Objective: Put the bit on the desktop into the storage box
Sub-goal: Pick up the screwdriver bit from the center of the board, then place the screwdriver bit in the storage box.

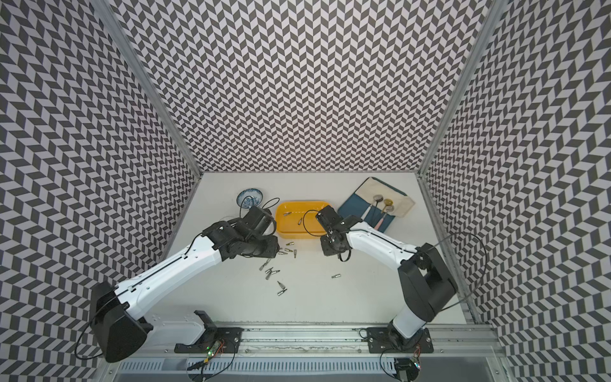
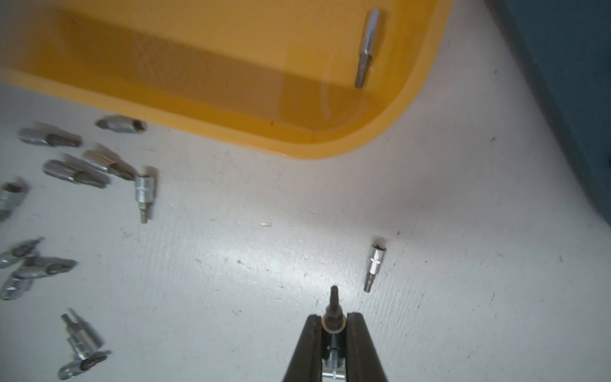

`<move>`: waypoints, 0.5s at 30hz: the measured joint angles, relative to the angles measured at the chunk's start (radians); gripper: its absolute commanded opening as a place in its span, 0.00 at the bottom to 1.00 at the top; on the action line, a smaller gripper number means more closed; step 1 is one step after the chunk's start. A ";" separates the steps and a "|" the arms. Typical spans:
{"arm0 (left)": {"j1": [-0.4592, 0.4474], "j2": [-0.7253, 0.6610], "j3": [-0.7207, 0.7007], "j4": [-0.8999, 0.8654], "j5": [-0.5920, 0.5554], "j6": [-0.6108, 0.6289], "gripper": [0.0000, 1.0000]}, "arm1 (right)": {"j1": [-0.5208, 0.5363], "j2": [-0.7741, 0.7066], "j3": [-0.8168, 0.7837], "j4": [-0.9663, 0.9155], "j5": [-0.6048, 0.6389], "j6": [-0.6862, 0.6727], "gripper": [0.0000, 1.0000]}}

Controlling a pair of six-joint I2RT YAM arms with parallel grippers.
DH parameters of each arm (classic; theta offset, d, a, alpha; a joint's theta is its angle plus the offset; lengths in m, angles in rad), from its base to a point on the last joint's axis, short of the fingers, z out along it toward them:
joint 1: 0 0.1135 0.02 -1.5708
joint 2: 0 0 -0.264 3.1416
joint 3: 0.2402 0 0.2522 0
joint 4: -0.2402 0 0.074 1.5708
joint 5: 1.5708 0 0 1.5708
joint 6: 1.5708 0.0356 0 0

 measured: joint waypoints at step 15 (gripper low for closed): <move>-0.195 -0.071 -0.202 0.060 0.015 -0.182 0.47 | -0.098 0.502 0.647 -0.069 -0.011 -0.136 0.00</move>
